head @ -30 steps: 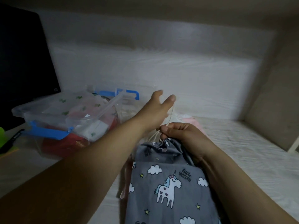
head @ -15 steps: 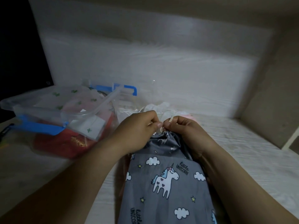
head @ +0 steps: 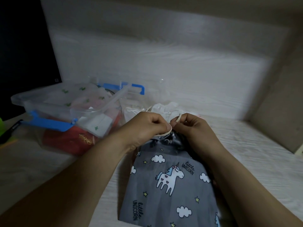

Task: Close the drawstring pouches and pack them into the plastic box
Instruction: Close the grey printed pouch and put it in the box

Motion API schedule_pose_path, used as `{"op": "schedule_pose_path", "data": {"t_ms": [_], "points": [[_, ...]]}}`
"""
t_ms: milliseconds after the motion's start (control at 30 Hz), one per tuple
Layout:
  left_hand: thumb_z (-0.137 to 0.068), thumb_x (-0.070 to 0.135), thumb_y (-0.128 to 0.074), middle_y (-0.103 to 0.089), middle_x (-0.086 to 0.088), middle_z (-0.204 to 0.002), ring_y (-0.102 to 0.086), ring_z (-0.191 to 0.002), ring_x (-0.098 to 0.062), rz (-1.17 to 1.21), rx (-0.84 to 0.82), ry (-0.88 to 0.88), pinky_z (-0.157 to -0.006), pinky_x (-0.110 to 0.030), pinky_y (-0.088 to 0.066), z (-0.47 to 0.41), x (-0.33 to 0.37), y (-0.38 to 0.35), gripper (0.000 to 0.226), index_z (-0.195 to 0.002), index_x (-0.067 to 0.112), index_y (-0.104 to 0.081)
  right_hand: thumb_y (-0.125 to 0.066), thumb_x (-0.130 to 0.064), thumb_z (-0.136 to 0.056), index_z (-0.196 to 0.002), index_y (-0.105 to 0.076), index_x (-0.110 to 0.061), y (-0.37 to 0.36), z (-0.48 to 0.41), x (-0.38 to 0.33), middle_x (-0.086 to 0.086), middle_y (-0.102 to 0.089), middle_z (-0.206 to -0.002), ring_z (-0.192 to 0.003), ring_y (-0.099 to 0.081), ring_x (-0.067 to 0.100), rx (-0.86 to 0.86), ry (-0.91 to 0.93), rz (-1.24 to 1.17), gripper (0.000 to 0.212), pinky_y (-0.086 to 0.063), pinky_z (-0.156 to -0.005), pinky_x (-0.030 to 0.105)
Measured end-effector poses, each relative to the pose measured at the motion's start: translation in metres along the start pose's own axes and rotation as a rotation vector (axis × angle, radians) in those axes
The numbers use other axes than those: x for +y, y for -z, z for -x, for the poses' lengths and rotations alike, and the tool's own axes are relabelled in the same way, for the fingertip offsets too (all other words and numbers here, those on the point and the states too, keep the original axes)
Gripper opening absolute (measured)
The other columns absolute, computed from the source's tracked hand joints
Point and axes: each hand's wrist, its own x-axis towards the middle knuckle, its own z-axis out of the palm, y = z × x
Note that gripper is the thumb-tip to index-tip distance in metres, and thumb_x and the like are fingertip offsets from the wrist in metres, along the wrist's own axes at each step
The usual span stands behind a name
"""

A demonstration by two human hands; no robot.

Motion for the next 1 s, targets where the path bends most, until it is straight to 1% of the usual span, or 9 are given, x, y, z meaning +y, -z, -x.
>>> {"op": "schedule_pose_path", "data": {"t_ms": [67,167,267,367,467,600,767,867,1000], "points": [[-0.090,0.008,-0.077,-0.078,-0.006,-0.086,-0.068,-0.081,-0.004,0.014,0.001,-0.027,-0.080,-0.015,-0.053,-0.001,-0.003,-0.002,0.007,-0.091,0.001,-0.076,-0.071,-0.001,-0.091,-0.099,-0.059,0.018,0.001,0.001,-0.001,0.020,-0.062,-0.080,-0.072,-0.050,0.025,-0.013,-0.013,-0.024,0.024,-0.040,-0.060,0.029],[-0.090,0.013,-0.079,-0.075,-0.002,-0.085,-0.068,-0.084,-0.006,0.017,-0.016,-0.044,-0.085,-0.019,-0.054,-0.002,-0.005,-0.001,0.013,-0.096,0.004,-0.073,-0.068,0.001,-0.092,-0.100,-0.058,0.019,0.001,0.004,-0.004,0.023,-0.063,-0.085,-0.079,-0.054,0.029,-0.058,-0.041,-0.087,0.022,-0.043,-0.071,0.035],[-0.091,0.022,-0.080,-0.078,-0.012,-0.104,-0.073,-0.099,-0.015,0.035,-0.076,0.013,-0.101,-0.034,-0.053,-0.003,-0.008,0.002,0.020,-0.103,0.007,-0.074,-0.069,0.000,-0.092,-0.099,-0.060,0.017,0.002,0.005,-0.004,0.024,-0.065,-0.088,-0.083,-0.058,0.031,-0.085,-0.048,-0.076,0.020,-0.046,-0.077,0.039],[-0.090,0.025,-0.079,-0.076,-0.015,-0.101,-0.068,-0.095,-0.015,0.012,-0.094,0.027,-0.107,-0.044,-0.050,-0.005,-0.010,0.004,0.024,-0.101,0.004,-0.074,-0.071,-0.003,-0.091,-0.094,-0.066,0.011,0.002,0.004,-0.003,0.027,-0.066,-0.089,-0.082,-0.059,0.032,-0.079,-0.032,-0.033,0.015,-0.044,-0.081,0.044],[-0.091,0.024,-0.078,-0.069,-0.005,-0.087,-0.062,-0.087,-0.012,-0.003,-0.135,0.039,-0.094,-0.036,-0.050,-0.005,-0.009,0.005,0.028,-0.098,-0.002,-0.070,-0.073,-0.004,-0.090,-0.094,-0.067,0.011,0.002,0.002,-0.002,0.037,-0.064,-0.092,-0.085,-0.059,0.034,-0.090,0.004,-0.039,0.015,-0.044,-0.084,0.048],[-0.088,0.020,-0.078,-0.064,-0.003,-0.084,-0.058,-0.085,-0.012,0.064,-0.148,0.021,-0.087,-0.031,-0.044,-0.001,-0.005,0.003,0.015,-0.091,0.008,-0.070,-0.073,-0.007,-0.090,-0.093,-0.067,0.010,0.002,0.001,-0.001,0.029,-0.065,-0.090,-0.083,-0.059,0.031,-0.103,0.030,-0.006,0.018,-0.044,-0.082,0.045],[-0.089,0.012,-0.070,-0.052,0.008,-0.065,-0.047,-0.066,-0.007,-0.077,-0.038,-0.014,-0.067,-0.028,-0.038,-0.001,-0.002,0.000,0.023,-0.071,0.018,-0.058,-0.071,-0.015,-0.095,-0.082,-0.066,0.002,0.001,0.003,-0.002,0.022,-0.062,-0.072,-0.065,-0.050,0.018,-0.080,0.123,0.203,0.023,-0.041,-0.064,0.030],[-0.087,0.017,-0.070,-0.050,0.008,-0.058,-0.042,-0.057,-0.010,-0.221,0.049,-0.060,-0.059,-0.029,-0.036,-0.001,-0.006,-0.005,0.022,-0.072,0.013,-0.055,-0.071,-0.015,-0.096,-0.087,-0.070,-0.005,-0.001,0.005,-0.001,0.019,-0.065,-0.072,-0.058,-0.047,0.012,-0.079,0.194,0.309,0.014,-0.040,-0.057,0.025],[-0.091,0.019,-0.067,-0.052,0.003,-0.062,-0.042,-0.055,-0.011,-0.309,0.083,-0.151,-0.054,-0.030,-0.036,0.000,-0.008,-0.009,0.011,-0.090,0.016,-0.056,-0.070,-0.013,-0.098,-0.087,-0.070,-0.016,-0.004,0.006,0.004,0.012,-0.067,-0.074,-0.062,-0.051,0.013,-0.084,0.296,0.399,0.010,-0.042,-0.061,0.032]]}}
